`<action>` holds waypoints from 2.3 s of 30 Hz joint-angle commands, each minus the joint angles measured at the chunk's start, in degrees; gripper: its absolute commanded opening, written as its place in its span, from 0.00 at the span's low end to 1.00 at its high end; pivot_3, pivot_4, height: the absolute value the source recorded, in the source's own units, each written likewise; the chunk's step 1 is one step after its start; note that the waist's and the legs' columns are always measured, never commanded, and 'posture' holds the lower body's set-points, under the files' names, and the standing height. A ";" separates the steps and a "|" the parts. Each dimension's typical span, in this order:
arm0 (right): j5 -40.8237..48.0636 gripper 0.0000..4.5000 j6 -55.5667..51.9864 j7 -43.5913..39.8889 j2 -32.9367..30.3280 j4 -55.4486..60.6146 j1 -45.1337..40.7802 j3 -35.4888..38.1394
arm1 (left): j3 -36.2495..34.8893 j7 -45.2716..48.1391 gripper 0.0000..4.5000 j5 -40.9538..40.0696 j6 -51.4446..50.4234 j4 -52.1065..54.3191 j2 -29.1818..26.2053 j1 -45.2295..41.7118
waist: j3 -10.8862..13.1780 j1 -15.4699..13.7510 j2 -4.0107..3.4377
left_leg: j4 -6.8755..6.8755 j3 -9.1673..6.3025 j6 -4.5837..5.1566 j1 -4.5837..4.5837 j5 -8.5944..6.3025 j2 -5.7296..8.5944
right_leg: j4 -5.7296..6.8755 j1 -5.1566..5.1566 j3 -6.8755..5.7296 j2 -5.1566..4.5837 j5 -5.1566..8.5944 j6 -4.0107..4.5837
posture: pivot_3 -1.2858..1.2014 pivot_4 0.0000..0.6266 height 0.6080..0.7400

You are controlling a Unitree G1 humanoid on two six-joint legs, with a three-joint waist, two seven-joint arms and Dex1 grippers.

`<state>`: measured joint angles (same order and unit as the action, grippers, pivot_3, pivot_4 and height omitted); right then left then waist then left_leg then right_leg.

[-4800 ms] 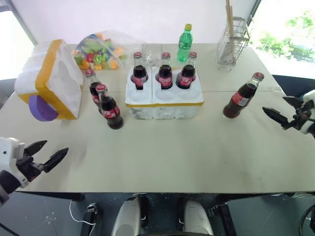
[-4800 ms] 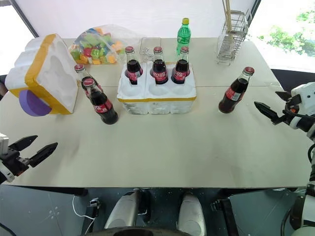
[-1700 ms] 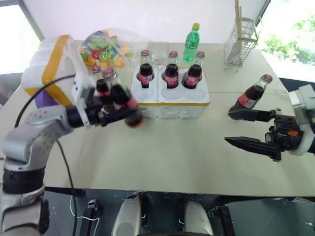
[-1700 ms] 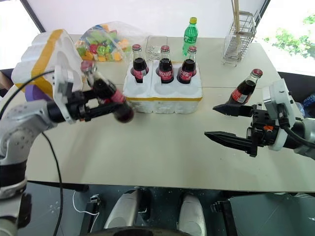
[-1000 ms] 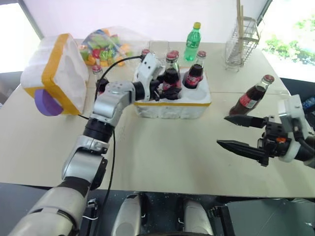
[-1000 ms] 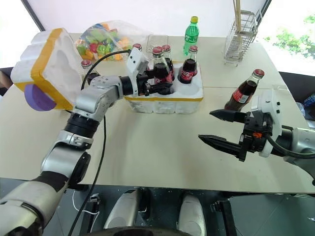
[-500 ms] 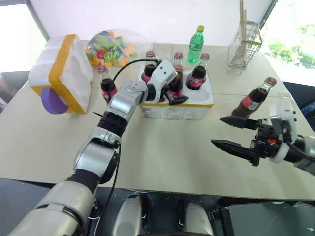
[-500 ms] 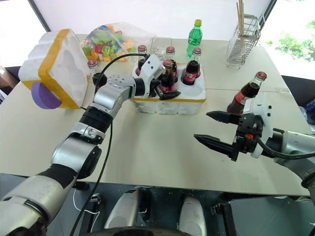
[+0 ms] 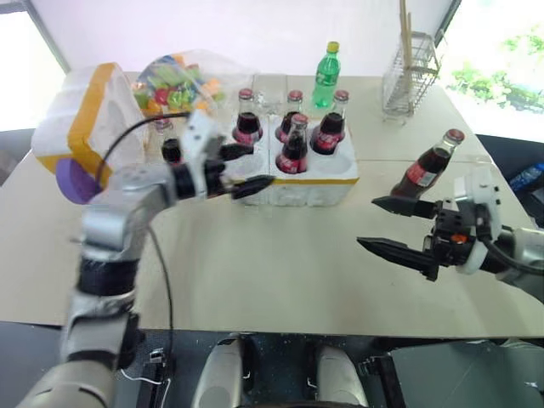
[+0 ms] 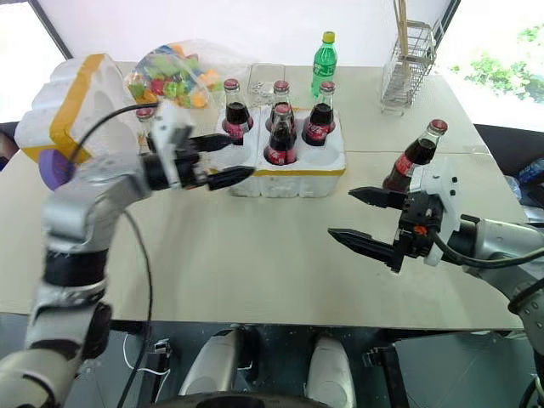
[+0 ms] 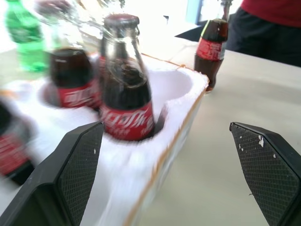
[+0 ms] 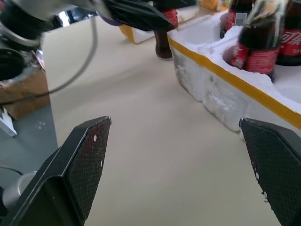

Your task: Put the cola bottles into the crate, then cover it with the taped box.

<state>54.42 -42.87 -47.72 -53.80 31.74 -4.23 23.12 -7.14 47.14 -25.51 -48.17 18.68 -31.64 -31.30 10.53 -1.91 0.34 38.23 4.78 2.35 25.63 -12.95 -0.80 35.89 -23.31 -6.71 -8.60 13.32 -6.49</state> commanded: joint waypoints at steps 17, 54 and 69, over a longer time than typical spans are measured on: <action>-2.66 1.00 1.20 -1.99 -0.62 -3.74 -8.51 -1.77 | -8.78 -17.85 0.99 4.37 8.76 -6.58 -0.30 6.73 | 0.01 -0.43 0.02 | -0.08 0.06 -0.03 0.07 -0.02 0.00 | -0.34 0.03 -0.01 0.01 -0.02 -0.01 | 0.52 0.24 0.97; -3.11 1.00 1.74 2.13 0.73 -2.68 -5.38 0.03 | -6.66 -6.12 0.62 -8.42 -0.25 -16.63 -5.74 -17.67 | 0.17 -0.96 0.28 | 0.03 -0.02 -0.01 0.52 0.00 0.01 | -0.35 -0.23 -0.10 0.02 -0.04 -0.04 | 0.52 0.24 0.97; -3.30 1.00 2.03 5.27 2.53 0.31 -1.74 1.61 | 8.91 0.49 0.62 4.18 16.63 -34.55 4.14 -25.03 | 0.21 -0.29 0.31 | -0.05 0.10 -0.15 0.54 0.12 0.08 | -0.25 -0.36 -0.08 0.04 -0.09 -0.13 | 0.52 0.24 0.97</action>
<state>50.78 -41.70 -42.80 -51.56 30.20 -6.10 22.46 2.70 46.61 -21.47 -34.35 -17.67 -27.17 -55.24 10.74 -2.20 0.65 38.18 4.87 2.20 26.17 -12.84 -0.73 35.65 -23.66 -6.78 -8.57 13.23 -6.62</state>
